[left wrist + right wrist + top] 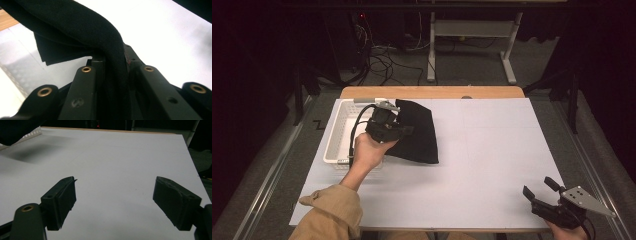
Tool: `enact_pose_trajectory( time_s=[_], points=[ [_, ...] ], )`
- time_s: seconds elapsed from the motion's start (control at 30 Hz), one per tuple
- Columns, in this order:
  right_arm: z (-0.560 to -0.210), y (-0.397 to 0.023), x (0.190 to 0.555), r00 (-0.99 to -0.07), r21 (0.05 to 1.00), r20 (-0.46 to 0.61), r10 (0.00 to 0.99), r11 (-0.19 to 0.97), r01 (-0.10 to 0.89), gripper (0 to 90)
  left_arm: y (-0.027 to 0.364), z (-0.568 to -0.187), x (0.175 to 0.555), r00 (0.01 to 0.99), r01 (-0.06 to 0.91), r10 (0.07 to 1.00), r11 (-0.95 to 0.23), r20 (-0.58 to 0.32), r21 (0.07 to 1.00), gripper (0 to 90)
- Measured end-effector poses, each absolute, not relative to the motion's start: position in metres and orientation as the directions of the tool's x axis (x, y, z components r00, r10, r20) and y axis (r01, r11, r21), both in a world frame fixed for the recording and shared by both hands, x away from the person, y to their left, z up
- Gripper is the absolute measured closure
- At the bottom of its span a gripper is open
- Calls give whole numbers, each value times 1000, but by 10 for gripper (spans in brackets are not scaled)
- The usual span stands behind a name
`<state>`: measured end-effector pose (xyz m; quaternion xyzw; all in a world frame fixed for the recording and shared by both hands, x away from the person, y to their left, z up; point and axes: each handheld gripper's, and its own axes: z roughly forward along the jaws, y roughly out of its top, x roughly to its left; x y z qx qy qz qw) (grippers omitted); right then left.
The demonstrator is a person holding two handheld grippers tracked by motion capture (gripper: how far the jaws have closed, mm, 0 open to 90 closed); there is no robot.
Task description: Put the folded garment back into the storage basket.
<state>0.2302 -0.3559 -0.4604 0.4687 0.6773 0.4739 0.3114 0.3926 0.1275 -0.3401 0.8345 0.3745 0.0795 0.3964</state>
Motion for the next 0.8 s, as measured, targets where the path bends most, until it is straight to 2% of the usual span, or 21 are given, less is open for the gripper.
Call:
enact_pose_trajectory(
  time_s=[0.8],
  points=[
    [-460,-356,230,-365,934,20,931,113,339,192,158,-333,388,680,572,711,-362,-179,736,729]
  ],
)
